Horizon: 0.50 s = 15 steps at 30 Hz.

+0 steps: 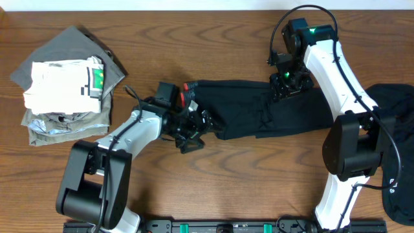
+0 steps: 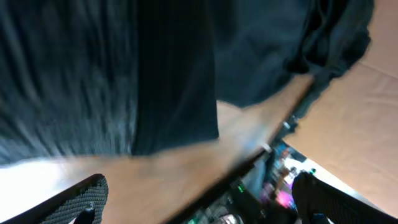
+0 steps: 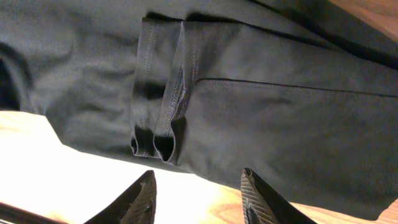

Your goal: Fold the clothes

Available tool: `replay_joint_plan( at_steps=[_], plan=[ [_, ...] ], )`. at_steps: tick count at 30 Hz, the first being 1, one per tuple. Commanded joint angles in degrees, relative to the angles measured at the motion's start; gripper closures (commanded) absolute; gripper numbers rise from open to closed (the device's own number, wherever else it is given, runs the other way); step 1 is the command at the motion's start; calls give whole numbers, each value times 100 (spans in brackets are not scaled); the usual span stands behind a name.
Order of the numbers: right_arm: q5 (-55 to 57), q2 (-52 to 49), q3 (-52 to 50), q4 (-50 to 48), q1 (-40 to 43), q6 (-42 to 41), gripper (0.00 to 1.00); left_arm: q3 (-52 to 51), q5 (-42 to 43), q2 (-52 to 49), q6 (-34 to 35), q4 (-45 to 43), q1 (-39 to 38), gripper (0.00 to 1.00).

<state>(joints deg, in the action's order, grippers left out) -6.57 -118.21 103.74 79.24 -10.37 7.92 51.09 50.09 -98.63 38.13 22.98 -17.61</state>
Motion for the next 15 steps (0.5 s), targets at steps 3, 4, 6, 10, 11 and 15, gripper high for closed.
replay_joint_plan(
  at_steps=[3,4,6,10,11,15],
  plan=[
    [35,20,4,26,2,-59,57,-48,-2157,26,271,-138,-59,3],
    [35,20,4,28,2,-59,58,-52,-2323,26,284,-223,-59,2],
    [35,20,4,28,2,-59,57,-52,-2380,26,291,-474,-59,2],
    [35,20,4,33,2,-59,57,-52,-2376,26,420,-785,-59,2],
    [35,20,4,33,2,-59,57,-52,-2326,26,422,-789,-59,2],
    [37,20,4,52,7,-57,57,-52,-1207,26,625,-487,-59,2]
  ],
)
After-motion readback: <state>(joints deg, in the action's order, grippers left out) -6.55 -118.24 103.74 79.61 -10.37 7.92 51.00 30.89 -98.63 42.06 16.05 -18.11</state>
